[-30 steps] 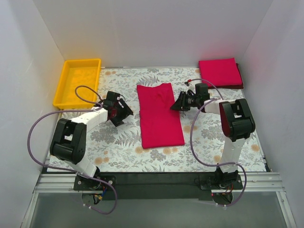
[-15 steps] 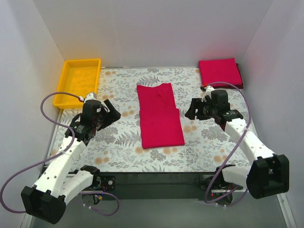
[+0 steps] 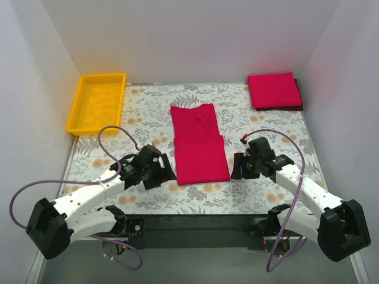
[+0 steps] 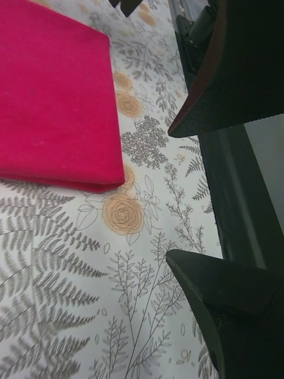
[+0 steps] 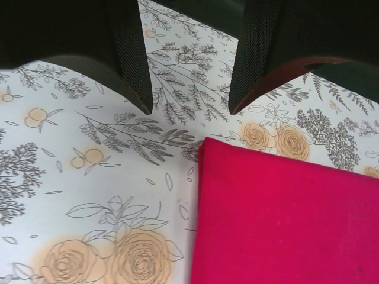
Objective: Fold and stack the t-shirts
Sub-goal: Fold the tshirt
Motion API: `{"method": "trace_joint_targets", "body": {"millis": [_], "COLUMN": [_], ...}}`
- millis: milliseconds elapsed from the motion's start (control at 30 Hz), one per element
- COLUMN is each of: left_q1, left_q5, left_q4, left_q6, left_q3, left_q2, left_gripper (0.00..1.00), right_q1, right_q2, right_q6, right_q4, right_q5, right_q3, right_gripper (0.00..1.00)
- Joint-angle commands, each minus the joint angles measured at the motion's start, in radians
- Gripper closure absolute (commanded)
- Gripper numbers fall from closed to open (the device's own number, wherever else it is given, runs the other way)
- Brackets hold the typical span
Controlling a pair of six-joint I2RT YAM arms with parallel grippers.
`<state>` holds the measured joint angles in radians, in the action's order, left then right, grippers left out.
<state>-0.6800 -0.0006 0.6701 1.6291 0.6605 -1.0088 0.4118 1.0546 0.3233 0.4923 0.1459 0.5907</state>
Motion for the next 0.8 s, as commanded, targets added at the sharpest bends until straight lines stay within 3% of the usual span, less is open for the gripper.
{"method": "trace_joint_targets", "body": {"millis": [0, 100, 233, 767], "left_q1": [-0.079, -0.151, -0.165, -0.178], "left_q5": [-0.053, -0.105, -0.144, -0.174], "left_q4": [-0.049, -0.060, -0.043, -0.055], "left_q6": [0.107, 0.129, 0.135, 0.166], "left_q3": [0.011, 0.054, 0.099, 0.073], "left_q2": [-0.078, -0.172, -0.257, -0.255], "left_gripper": [0.25, 0.26, 0.26, 0.28], "right_q1": [0.056, 0.099, 0.133, 0.229], "right_q2": [0.025, 0.074, 0.137, 0.292], "right_q6": [0.069, 0.098, 0.114, 0.183], "right_q4": [-0.049, -0.072, -0.083, -0.138], "right_q5": [-0.045, -0.051, -0.103, -0.200], "right_q3": [0.015, 0.032, 0.058, 0.032], "right_gripper": [0.40, 0.42, 0.44, 0.49]}}
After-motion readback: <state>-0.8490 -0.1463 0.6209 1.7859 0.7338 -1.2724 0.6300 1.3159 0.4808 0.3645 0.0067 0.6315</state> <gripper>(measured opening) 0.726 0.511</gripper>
